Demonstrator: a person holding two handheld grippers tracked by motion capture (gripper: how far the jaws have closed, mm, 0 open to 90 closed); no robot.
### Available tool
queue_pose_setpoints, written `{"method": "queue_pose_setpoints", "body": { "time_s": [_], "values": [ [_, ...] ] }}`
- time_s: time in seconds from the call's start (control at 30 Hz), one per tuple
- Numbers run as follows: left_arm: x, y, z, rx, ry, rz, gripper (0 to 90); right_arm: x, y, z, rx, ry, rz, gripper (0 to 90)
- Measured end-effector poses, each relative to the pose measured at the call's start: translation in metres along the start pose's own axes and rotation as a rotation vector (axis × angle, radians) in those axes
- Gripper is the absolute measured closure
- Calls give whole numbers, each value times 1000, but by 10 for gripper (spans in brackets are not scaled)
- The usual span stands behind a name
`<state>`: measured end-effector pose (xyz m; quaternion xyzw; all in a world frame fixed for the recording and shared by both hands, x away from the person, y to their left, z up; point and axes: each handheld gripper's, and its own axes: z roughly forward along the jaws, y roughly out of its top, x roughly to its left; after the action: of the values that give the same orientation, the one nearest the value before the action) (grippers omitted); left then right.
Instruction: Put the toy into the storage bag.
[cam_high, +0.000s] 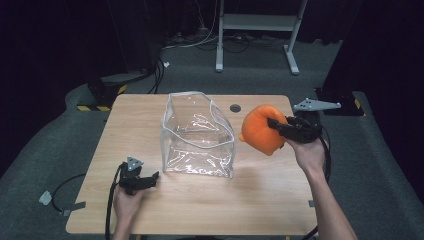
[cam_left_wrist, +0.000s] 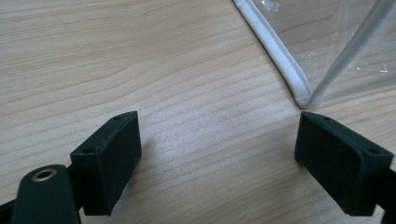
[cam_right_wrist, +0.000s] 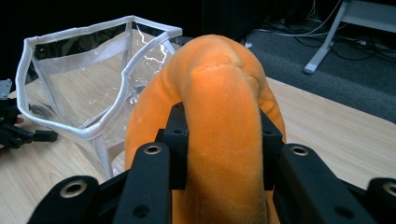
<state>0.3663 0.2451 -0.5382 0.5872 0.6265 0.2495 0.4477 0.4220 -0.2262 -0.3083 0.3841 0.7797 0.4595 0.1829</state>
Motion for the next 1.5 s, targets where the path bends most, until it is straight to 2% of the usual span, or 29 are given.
{"method": "queue_pose_setpoints", "body": {
  "time_s": [0.73, 1.2, 1.5],
  "values": [
    [0, 0, 0, 1, 0, 2, 147, 8, 20, -7, -18, 3, -28, 667],
    [0, 0, 0, 3, 0, 3, 148, 15, 32, -10, -35, 19, -47, 666],
    [0, 0, 0, 2, 0, 2, 149, 23, 42, -10, -51, 47, -62, 664]
  ]
}}
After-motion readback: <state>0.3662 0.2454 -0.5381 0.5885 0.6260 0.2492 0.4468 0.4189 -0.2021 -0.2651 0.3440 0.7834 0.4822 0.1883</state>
